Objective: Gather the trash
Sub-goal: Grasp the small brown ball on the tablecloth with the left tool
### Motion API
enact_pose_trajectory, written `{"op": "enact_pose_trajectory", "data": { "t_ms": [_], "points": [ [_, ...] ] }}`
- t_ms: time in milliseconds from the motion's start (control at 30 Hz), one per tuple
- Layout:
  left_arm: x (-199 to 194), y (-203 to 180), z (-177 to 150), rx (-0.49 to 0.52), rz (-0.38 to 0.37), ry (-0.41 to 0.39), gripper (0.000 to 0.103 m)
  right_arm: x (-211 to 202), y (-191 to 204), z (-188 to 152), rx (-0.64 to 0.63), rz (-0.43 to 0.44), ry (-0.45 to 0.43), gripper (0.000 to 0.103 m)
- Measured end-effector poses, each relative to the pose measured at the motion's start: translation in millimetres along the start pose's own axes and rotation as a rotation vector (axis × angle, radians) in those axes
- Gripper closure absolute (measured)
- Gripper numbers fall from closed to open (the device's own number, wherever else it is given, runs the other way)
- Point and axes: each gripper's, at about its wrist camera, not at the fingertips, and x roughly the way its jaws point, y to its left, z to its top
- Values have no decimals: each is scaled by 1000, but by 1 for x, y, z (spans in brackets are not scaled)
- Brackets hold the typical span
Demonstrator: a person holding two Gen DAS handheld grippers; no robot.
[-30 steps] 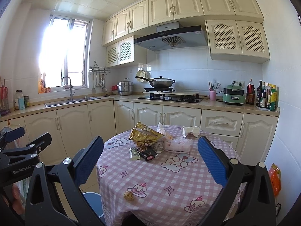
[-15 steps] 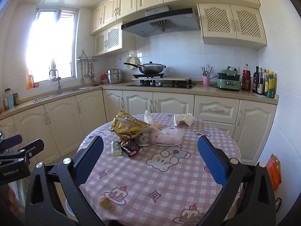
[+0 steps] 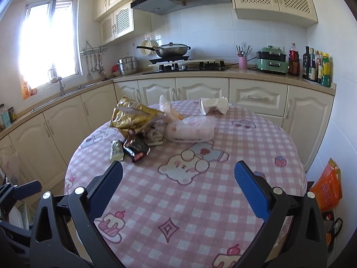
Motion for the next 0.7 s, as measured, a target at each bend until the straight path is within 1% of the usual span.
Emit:
{"op": "enact_pose_trajectory", "data": {
  "t_ms": [100, 133, 167, 300, 333, 400, 433, 500, 533, 600, 700],
  "points": [
    [11, -7, -11, 7, -8, 29, 9, -5, 0, -10, 4, 6, 7, 6],
    [14, -8, -15, 11, -3, 33, 12, -6, 0, -11, 5, 5, 8, 6],
    [16, -10, -18, 16, -5, 41, 22, -7, 0, -13, 4, 7, 8, 6],
    [23, -13, -29, 17, -42, 78, 38, -12, -2, -18, 5, 6, 1, 6],
    [25, -16, -31, 23, -47, 87, 43, -13, -3, -19, 7, 7, 0, 6],
    [27, -19, -35, 26, -63, 96, 47, -13, -4, -19, 7, 9, -2, 6],
    [29, -21, -37, 28, -68, 99, 53, -13, -4, -20, 5, 11, -1, 6],
    [30, -23, -38, 37, -57, 83, 70, -10, -4, -20, 3, 15, 3, 6],
    [31, -22, -37, 24, -71, 83, 77, -8, -4, -21, 1, 15, 8, 6],
    [30, -15, -33, -14, -94, 65, 77, -5, -3, -21, -2, 18, 15, 6],
    [30, -7, -23, -30, -79, 39, 77, 2, 1, -19, -6, 28, 21, 6]
  ]
}}
